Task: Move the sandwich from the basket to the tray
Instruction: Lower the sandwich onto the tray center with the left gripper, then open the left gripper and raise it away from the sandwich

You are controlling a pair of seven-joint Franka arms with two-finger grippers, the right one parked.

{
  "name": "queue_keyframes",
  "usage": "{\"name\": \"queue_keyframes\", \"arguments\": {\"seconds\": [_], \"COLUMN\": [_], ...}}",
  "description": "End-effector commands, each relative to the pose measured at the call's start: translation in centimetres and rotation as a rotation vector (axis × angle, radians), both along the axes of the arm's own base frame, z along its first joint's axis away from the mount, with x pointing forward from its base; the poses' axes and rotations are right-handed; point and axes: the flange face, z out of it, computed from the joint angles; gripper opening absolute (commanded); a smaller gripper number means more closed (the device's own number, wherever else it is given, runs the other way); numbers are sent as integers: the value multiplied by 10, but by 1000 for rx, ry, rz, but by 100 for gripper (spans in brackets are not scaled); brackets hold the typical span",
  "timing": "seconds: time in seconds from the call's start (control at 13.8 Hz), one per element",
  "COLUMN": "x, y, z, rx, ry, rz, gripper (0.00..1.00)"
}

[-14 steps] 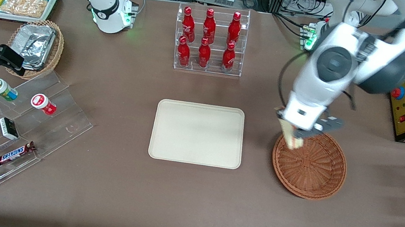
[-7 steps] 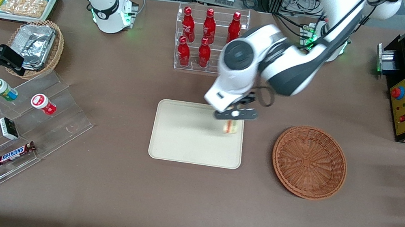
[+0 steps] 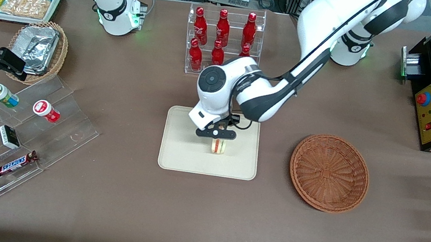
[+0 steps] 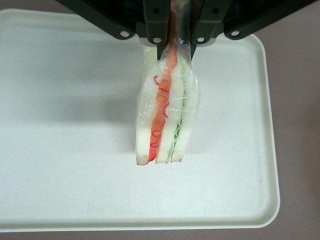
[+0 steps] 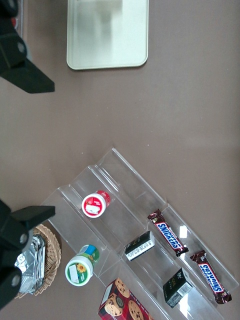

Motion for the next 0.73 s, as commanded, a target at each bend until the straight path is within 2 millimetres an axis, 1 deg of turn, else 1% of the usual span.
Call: {"name": "queue_keyframes", "arguments": {"seconds": [0.0, 0.07, 0.15, 0.22, 0.29, 0.36, 0.51, 0.58, 0.65], "x": [5, -1, 0, 1, 2, -2, 4, 5, 5], "y": [-12, -17, -21, -22, -23, -27, -30, -30, -30], "z": [-6, -13, -12, -19, -21, -26, -24, -25, -26], "rx": [-18, -14, -21, -16, -16, -14, -25, -26, -25], "ry": [-45, -42, -45, -44, -48, -45, -53, -53, -53], "rz": [14, 11, 20, 22, 20, 15, 37, 35, 30], "gripper": [0, 0, 0, 0, 0, 0, 0, 4, 57]}}
